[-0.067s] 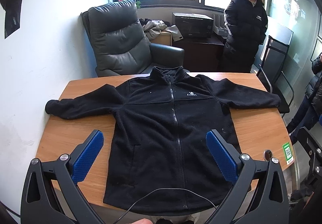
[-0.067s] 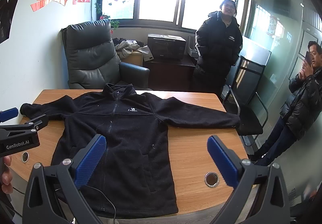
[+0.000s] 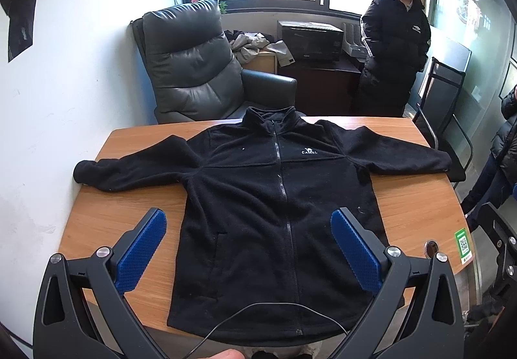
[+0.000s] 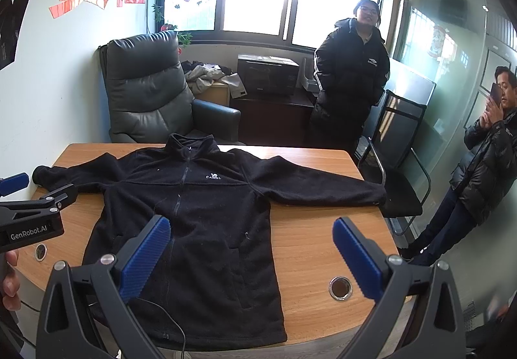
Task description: Fold clothes
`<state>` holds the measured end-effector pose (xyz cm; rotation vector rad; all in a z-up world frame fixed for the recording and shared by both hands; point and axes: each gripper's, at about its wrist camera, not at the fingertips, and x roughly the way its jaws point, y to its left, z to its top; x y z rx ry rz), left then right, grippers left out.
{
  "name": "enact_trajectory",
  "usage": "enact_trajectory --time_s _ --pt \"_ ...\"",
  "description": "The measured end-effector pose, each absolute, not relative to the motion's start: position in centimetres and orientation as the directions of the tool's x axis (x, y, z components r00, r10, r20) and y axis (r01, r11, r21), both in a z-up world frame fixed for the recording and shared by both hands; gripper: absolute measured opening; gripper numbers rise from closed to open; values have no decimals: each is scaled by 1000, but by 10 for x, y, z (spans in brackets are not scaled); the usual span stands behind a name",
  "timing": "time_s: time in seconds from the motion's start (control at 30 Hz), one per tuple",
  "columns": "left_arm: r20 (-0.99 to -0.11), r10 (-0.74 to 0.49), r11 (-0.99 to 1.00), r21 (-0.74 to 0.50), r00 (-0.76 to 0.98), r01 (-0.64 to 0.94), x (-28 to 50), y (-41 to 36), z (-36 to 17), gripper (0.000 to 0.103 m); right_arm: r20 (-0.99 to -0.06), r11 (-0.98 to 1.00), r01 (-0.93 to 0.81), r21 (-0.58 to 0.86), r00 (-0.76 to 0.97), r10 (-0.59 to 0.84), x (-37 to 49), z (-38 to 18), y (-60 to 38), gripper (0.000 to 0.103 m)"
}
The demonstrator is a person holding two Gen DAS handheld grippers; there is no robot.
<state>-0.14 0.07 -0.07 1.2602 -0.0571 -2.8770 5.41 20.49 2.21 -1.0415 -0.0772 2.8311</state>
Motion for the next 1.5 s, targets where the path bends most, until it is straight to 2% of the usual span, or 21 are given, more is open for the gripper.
enact_trajectory --time_s 0.13,0.47,1.1,1.33,1.5 --pt "-743 13 -1000 -3 -669 -16 -9 -11 -7 103 -643 -991 -98 -95 -754 136 53 24 203 103" --pt "-755 -19 -998 58 -655 -38 -19 9 -14 103 -665 -987 -129 -100 -729 162 36 15 210 103" --pt "-738 -218 -976 170 -638 137 -11 73 -7 103 -697 -1000 -7 15 -717 -6 11 -2 283 103" --pt "-739 -225 -974 170 -635 148 -19 91 -12 103 -700 -998 -12 58 -714 -32 2 -9 311 103" --pt "-758 -177 -984 149 -627 98 -38 95 -24 103 -719 -996 -17 92 -692 -55 -11 -17 319 103"
